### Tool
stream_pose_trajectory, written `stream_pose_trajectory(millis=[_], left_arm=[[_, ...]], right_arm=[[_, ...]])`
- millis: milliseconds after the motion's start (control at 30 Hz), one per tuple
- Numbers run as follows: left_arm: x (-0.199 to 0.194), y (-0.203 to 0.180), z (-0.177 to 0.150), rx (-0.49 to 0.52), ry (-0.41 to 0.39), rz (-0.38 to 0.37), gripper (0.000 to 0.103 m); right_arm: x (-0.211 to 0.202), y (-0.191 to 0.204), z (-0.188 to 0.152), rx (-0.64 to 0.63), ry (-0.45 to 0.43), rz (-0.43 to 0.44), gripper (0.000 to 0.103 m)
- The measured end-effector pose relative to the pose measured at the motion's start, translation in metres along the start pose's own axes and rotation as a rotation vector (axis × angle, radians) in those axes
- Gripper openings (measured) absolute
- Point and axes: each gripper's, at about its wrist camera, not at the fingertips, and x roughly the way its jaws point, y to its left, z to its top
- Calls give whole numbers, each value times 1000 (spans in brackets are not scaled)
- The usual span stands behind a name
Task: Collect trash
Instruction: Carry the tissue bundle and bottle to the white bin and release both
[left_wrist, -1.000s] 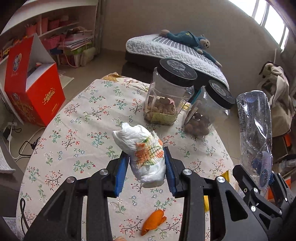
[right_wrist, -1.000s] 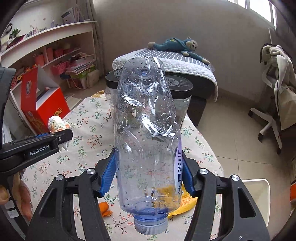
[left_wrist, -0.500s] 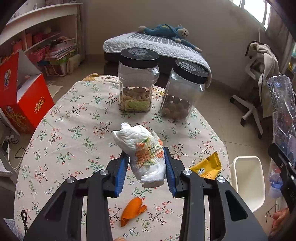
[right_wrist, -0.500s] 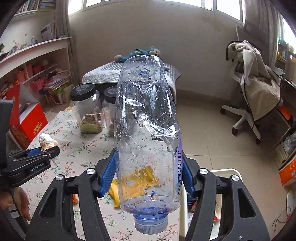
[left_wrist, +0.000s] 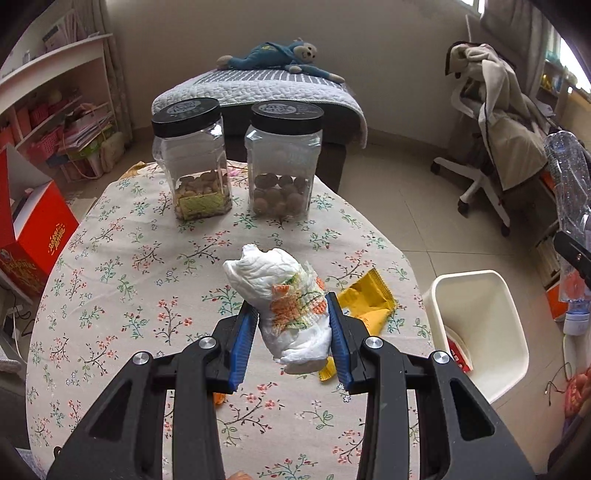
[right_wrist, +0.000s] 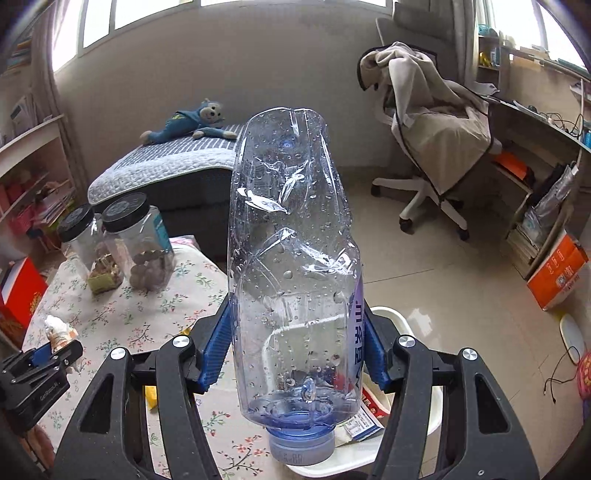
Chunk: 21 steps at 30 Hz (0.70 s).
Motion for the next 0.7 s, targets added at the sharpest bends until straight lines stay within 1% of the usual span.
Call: stream_pose_trajectory(millis=[133,167,200,233,267,300,367,500,700], left_arm=[[-4,-24,-3,33,0,-25,37],[-5,-31,-3,42,-4,-32,37],[-6,-38,-5,51,-7,-41,37],[-7,-45,-5,60,-8,-53,37],[-8,-53,-6,68,-7,-67,37],[-8,-60,-7,74,-6,-82,37],[-10,-75,-8,86,-8,-109,37],[-11,-109,-8,117,-20,-149,37],[-3,-162,-7,131,4,-207,38]], right_arm=[[3,-23,-2,18,16,-27,59],[3,-28,-3,23,22,-36,61],[3,-34,-4,32,20,-52,72],[0,-40,-5,46,9,-69,78],[-2,-45,-5,55,-1,-86,85],[-4,-52,-4,64,-10,-101,90],[-10,-66,-2,97,-30,-130,95],[-21,-96,3,172,-58,-167,96],[-32,-133,7,249,-79,-204,96]])
